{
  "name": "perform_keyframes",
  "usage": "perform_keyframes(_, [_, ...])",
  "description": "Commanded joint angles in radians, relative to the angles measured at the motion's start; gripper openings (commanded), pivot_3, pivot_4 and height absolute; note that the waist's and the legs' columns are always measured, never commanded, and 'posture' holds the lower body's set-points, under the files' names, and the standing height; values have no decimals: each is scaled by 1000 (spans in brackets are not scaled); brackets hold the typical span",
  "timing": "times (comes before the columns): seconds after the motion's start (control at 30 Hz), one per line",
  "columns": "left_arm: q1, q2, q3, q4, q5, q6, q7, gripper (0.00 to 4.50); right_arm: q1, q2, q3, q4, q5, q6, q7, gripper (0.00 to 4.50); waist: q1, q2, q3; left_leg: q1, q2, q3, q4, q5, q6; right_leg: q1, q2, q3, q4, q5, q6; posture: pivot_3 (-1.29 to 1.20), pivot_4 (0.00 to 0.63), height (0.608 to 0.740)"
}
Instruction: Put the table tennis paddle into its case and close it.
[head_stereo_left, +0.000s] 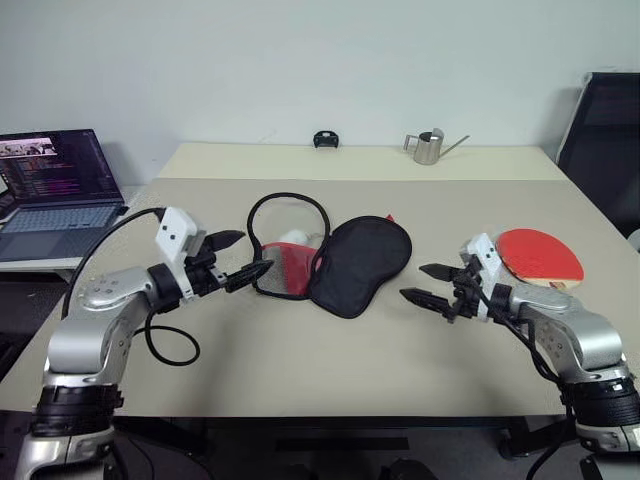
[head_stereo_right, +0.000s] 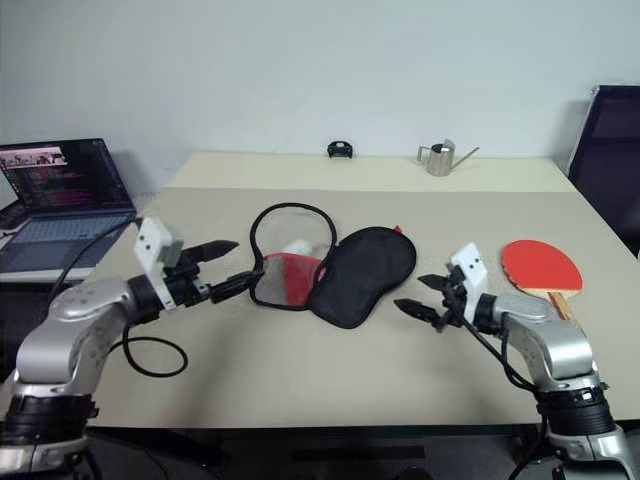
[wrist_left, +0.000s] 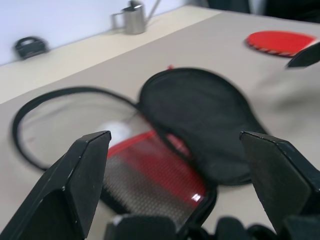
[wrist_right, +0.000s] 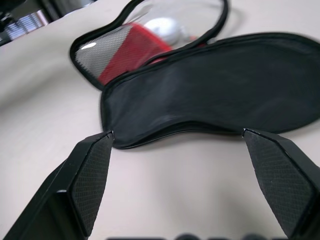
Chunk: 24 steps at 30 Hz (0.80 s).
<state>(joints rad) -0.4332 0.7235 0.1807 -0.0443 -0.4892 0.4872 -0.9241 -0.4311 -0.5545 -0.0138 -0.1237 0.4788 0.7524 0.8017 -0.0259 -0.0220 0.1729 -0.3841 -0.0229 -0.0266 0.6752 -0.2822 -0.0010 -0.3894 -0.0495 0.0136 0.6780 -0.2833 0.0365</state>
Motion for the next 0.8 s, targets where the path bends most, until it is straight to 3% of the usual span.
perform_keyframes(0.03, [-46, 4, -19, 5, -31, 22, -48, 4486, -37, 25, 4, -52, 30, 69, -47, 4495, 0, 0, 1, 0, 0, 0, 0, 0, 0, 0, 0, 0, 0, 0, 0, 0, 150, 740])
perform_keyframes(0.17, [-65, 11, -34, 18, -28, 26, -76, 4486, -61, 56, 5, -45, 32, 160, -122, 4495, -3, -1, 2, 0, 0, 0, -1, 0, 0, -1, 0, 0, 0, 0, 0, 0, 150, 740])
perform_keyframes(0.27, [-80, 28, -48, 29, -39, 44, -130, 4486, -135, 153, -12, 33, 2, 245, -273, 4495, -7, -2, 3, 0, 0, 0, -1, 0, 0, -1, 0, 0, 0, 0, 0, 0, 150, 740])
perform_keyframes(0.4, [-81, 43, -64, 29, -41, 61, -178, 4486, -187, 236, -6, 92, -17, 268, -358, 4495, -5, -2, 3, 0, 0, 0, -1, 0, 0, -2, 0, 0, 1, 0, 0, 0, 150, 740])
perform_keyframes(0.6, [-82, 71, -69, 25, -42, 77, -245, 4486, -222, 284, 27, 167, -64, 257, -411, 4495, -3, -2, 3, -6, -1, 0, -4, 0, 0, -8, 0, 1, -1, 0, 0, 0, 150, 740])
perform_keyframes(0.7, [-92, 80, -62, 37, -34, 73, -256, 4486, -222, 279, 20, 155, -54, 294, -408, 4495, -4, -2, 3, -16, -1, 1, -2, 1, -1, -20, 0, 1, 2, 0, 0, 0, 150, 740])
perform_keyframes(0.8, [-92, 82, -60, 40, -31, 70, -256, 4486, -217, 279, 4, 120, -19, 356, -395, 4495, -5, -2, 3, -16, -1, 1, -3, 1, -1, -19, 0, 1, 2, 0, 0, 0, 150, 740])
